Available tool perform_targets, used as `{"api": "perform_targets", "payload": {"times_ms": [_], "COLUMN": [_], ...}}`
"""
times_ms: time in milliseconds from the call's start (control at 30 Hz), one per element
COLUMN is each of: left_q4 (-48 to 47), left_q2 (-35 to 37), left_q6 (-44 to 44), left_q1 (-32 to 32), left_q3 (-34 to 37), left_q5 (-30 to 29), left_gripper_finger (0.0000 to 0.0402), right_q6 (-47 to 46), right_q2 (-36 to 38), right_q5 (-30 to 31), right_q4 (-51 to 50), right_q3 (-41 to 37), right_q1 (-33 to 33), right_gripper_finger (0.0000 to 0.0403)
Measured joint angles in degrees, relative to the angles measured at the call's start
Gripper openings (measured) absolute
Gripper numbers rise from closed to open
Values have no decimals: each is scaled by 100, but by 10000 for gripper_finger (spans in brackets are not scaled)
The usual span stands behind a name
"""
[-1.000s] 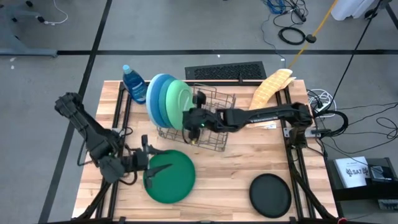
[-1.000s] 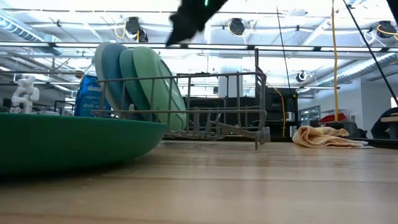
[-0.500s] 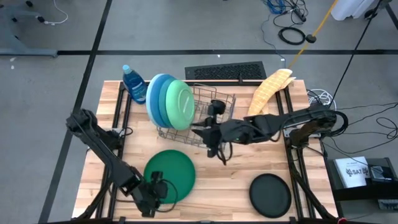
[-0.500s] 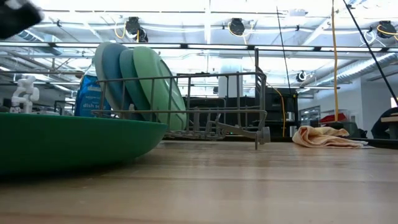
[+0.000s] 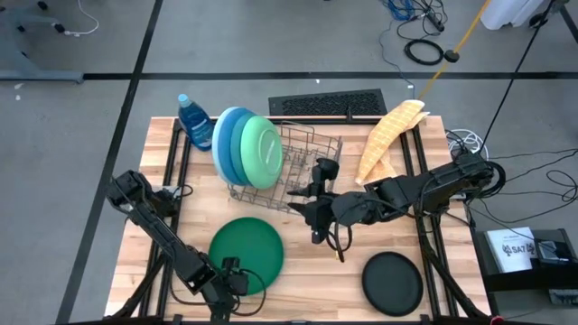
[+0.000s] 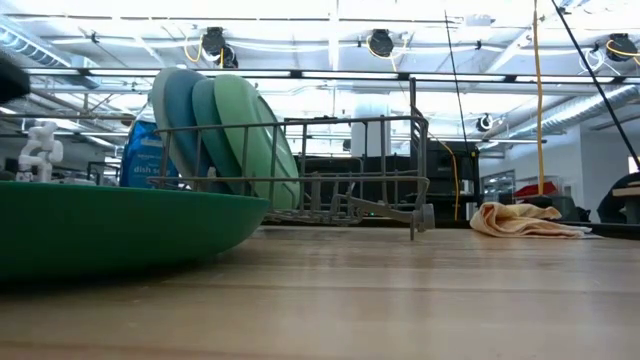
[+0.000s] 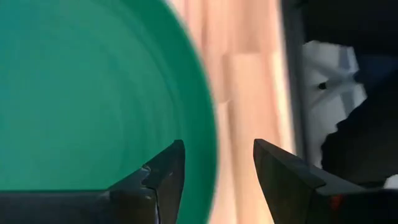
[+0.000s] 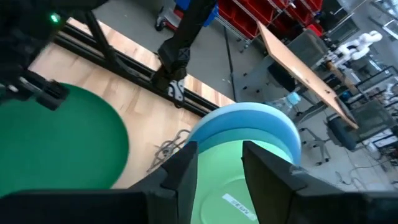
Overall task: Sort dishes
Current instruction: Put the dark green plate into the dish rack
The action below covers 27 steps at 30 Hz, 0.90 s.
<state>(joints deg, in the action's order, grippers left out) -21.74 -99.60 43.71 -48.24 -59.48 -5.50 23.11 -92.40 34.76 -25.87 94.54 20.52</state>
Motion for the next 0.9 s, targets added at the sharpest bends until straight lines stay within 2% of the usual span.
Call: {"api": "perform_targets", "payload": {"times_ms": [233,367,500,633,667,900], "left_q4": [-297,-366,-368,-451,-515,-1287], "left_q2": [-485,-650,-685,-681,-676,-595], "left_q6": [217,231,188,-66,-113,-588], "left_q1": [36,52,51,35,32,39], "left_q3": [-27,-41,-79,-201,-249,-1017], "left_q5": [8,-104,-125,-219,-262,-93], "left_gripper_finger": [189,180,131,34,21,4], "right_q6": [-98,-100,-102,-137,-139,-109], "right_q2": [0,0,-2,-5,-5,-5], "right_q5": [11,288,334,439,442,472], "right_q4": [-19,-22,-17,-24,-24,-17], "right_q3": [0,0,0,-2,-2,-2], "right_q1": [161,228,305,390,413,538], "right_gripper_finger": [121,121,121,121,121,121]}}
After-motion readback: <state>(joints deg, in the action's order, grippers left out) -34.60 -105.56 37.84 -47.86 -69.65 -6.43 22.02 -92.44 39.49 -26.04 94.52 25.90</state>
